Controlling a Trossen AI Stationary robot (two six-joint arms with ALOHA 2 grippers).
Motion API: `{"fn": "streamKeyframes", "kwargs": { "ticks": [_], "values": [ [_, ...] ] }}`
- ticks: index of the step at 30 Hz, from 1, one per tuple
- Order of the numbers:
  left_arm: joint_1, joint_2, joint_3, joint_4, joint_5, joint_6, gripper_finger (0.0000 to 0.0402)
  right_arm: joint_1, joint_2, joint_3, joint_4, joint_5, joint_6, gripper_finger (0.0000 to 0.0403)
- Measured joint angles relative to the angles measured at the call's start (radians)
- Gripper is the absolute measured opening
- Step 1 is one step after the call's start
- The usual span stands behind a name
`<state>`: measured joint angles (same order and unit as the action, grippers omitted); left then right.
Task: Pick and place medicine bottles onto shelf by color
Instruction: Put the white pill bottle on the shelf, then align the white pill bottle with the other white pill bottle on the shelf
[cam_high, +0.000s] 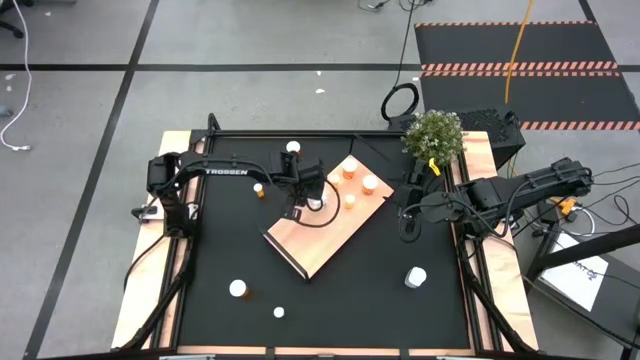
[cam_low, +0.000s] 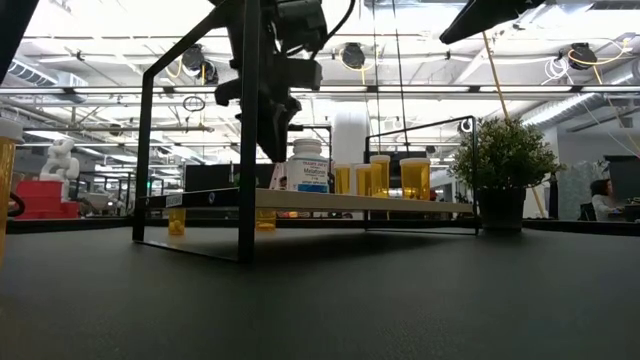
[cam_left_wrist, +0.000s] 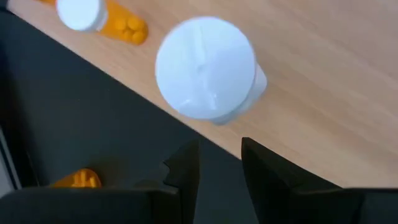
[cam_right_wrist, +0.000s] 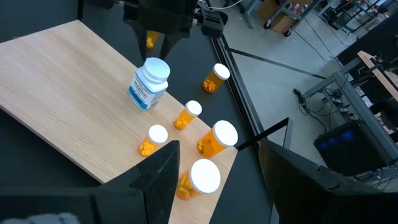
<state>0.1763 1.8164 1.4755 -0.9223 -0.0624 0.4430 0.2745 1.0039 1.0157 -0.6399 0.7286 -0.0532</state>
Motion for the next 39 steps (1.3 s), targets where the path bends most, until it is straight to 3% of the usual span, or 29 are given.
{"fn": "streamKeyframes", "kwargs": {
  "ticks": [18, 27, 33, 39],
  "values": [
    [-0.002, 0.0, -0.006, 0.042, 0.073, 0.06, 0.012, 0.0, 0.0, 0.0, 0.0, 0.0, 0.0, 0.0215],
    [-0.021, -0.056, 0.016, -0.07, 0.061, 0.024, 0.012, 0.0, 0.0, 0.0, -0.006, -0.007, 0.026, 0.0215],
    [-0.053, -0.189, 0.02, -0.114, 0.053, -0.082, 0.012, 0.016, 0.001, 0.0, -0.017, -0.204, 0.173, 0.0215],
    [-0.138, -0.286, -0.003, -0.006, 0.002, -0.129, 0.0119, 0.108, 0.023, -0.001, -0.117, -0.285, 0.412, 0.0215]
  ]
}}
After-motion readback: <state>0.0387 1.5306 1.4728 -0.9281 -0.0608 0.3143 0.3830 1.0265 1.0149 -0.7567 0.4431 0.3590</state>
